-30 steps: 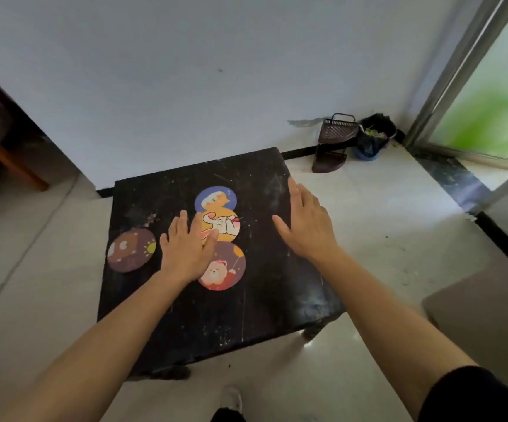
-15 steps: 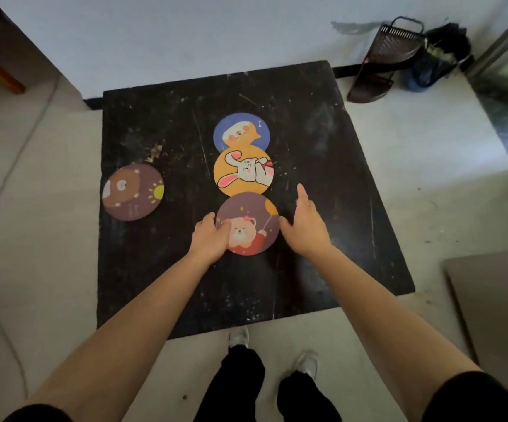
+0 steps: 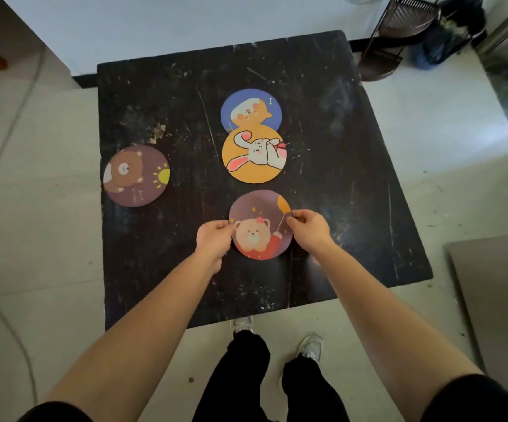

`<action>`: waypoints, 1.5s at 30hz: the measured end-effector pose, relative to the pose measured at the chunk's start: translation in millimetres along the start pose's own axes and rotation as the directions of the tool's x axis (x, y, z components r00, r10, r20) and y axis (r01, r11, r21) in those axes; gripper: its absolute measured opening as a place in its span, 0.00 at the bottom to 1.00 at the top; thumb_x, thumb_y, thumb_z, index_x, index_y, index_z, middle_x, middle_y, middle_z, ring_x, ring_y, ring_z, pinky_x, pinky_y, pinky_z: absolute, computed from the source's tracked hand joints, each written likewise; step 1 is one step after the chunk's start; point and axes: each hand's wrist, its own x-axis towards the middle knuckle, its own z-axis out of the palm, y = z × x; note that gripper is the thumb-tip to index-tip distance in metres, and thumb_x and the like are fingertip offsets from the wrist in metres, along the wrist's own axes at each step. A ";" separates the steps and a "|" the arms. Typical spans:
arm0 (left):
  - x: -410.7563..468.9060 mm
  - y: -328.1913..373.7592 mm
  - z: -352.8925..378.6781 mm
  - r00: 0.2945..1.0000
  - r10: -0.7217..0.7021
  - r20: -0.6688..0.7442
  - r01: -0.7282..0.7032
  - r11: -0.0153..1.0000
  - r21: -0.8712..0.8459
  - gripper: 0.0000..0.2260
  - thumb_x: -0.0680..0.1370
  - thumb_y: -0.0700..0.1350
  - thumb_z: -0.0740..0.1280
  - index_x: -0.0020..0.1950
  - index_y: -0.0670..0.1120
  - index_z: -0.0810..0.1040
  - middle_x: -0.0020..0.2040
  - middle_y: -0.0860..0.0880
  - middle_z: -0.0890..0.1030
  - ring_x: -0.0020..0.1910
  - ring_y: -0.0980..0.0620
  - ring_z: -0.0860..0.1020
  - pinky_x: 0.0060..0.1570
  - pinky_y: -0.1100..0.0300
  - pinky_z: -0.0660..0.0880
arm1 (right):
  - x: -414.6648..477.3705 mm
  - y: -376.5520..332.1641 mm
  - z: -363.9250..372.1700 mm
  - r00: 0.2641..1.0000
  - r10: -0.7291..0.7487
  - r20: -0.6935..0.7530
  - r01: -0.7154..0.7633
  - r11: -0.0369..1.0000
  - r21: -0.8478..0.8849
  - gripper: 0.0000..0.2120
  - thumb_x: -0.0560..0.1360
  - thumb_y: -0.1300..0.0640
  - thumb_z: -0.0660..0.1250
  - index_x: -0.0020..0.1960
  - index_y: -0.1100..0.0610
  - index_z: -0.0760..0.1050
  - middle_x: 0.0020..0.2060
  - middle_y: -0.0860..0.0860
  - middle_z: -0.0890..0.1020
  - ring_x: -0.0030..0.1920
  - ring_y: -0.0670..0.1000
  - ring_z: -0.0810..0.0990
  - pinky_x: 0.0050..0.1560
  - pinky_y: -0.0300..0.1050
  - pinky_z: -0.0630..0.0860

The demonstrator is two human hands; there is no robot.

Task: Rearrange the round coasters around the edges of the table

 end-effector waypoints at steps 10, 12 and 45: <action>-47.8 -38.0 -15.6 0.996 0.049 -0.077 -0.040 0.992 0.123 0.11 0.78 0.45 0.68 0.58 0.43 0.80 0.55 0.42 0.83 0.55 0.44 0.80 0.55 0.48 0.77 | -44.7 17.3 -23.1 0.992 -0.098 0.082 0.106 0.988 -0.110 0.05 0.78 0.56 0.67 0.54 0.51 0.79 0.42 0.47 0.83 0.50 0.53 0.82 0.55 0.51 0.78; -54.5 -52.7 -15.4 0.995 0.057 -0.086 -0.046 0.992 0.121 0.08 0.78 0.45 0.68 0.54 0.44 0.80 0.53 0.42 0.84 0.50 0.47 0.80 0.55 0.48 0.78 | -52.3 28.6 -22.0 0.992 -0.088 0.089 0.099 0.987 -0.124 0.07 0.78 0.56 0.67 0.55 0.52 0.79 0.44 0.49 0.83 0.51 0.55 0.82 0.57 0.53 0.78; -124.3 114.3 -46.9 0.692 0.722 0.034 -0.454 0.397 0.798 0.27 0.82 0.59 0.53 0.78 0.48 0.60 0.80 0.42 0.56 0.78 0.41 0.54 0.74 0.40 0.54 | -96.9 -87.7 -124.5 0.788 -0.585 -0.190 0.421 0.738 -0.527 0.29 0.82 0.43 0.56 0.80 0.53 0.58 0.78 0.58 0.62 0.76 0.60 0.62 0.72 0.58 0.64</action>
